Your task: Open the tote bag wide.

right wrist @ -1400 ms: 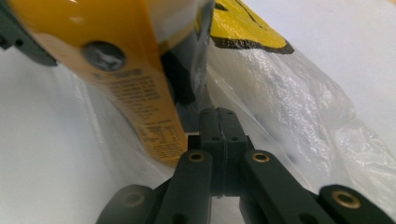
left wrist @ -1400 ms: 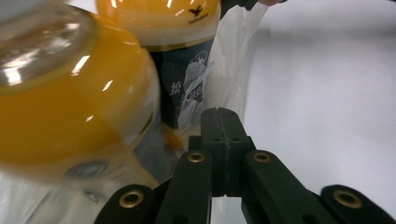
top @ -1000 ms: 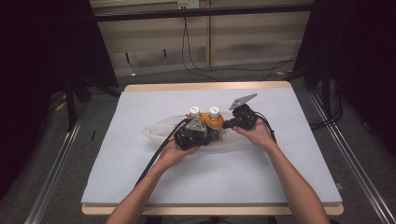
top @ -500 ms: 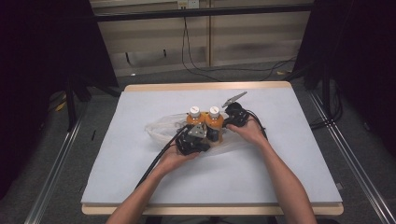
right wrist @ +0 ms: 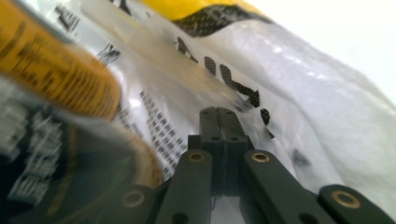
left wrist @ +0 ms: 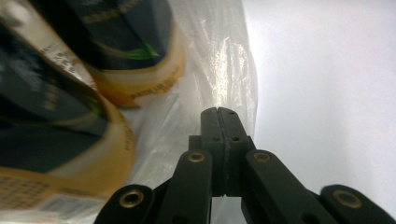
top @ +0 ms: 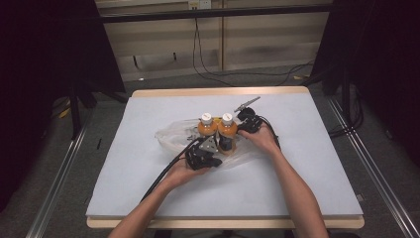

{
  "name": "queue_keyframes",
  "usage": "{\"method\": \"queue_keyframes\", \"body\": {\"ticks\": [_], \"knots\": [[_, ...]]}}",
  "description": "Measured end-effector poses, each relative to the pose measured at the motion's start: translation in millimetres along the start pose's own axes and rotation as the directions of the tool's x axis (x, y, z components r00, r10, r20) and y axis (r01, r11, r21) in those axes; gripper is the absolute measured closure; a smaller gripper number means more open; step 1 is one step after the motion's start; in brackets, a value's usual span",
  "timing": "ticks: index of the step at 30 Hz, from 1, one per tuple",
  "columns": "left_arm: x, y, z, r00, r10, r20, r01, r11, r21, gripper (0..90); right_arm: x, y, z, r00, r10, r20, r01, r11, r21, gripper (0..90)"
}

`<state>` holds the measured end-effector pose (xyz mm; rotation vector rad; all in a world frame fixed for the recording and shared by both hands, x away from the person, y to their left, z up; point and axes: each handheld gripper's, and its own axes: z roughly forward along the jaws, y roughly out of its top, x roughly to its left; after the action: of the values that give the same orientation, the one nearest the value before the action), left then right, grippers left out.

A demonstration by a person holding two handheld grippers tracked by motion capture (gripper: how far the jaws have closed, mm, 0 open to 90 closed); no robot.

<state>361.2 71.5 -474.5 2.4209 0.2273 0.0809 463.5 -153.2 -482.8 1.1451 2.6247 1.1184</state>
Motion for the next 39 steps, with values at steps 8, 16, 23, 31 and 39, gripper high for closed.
{"method": "queue_keyframes", "body": {"ticks": [8, 16, 23, 31, 39], "knots": [[-7.3, -6.5, -4.3, 0.9994, 0.011, 0.034, -0.01, 0.9999, -0.01, 90.0, -2.0, 14.0, 9.6, 0.9989, 0.015, 0.044, -0.015, 1.0, 0.008, 90.0], [-11.5, -8.7, -5.7, 0.999, 0.015, 0.043, -0.015, 0.9998, -0.012, 90.0, -5.3, 21.2, 14.6, 0.9955, 0.036, 0.087, -0.036, 0.999, 0.003, 90.0], [-18.3, -11.0, -7.0, 0.9979, 0.025, 0.059, -0.024, 0.9995, -0.023, 90.0, -9.7, 25.1, 18.4, 0.9908, 0.087, 0.103, -0.086, 0.996, -0.014, 90.0], [-26.9, -12.1, -9.5, 0.9968, 0.047, 0.066, -0.046, 0.9989, -0.012, 90.0, -9.6, 32.0, 22.8, 0.9816, 0.098, 0.164, -0.097, 0.995, -0.011, 90.0], [-31.5, -13.3, -12.5, 0.9962, 0.05, 0.071, -0.05, 0.9987, -0.001, 90.0, -11.2, 40.6, 28.6, 0.9698, 0.102, 0.222, -0.102, 0.995, -0.009, 90.0]]}}
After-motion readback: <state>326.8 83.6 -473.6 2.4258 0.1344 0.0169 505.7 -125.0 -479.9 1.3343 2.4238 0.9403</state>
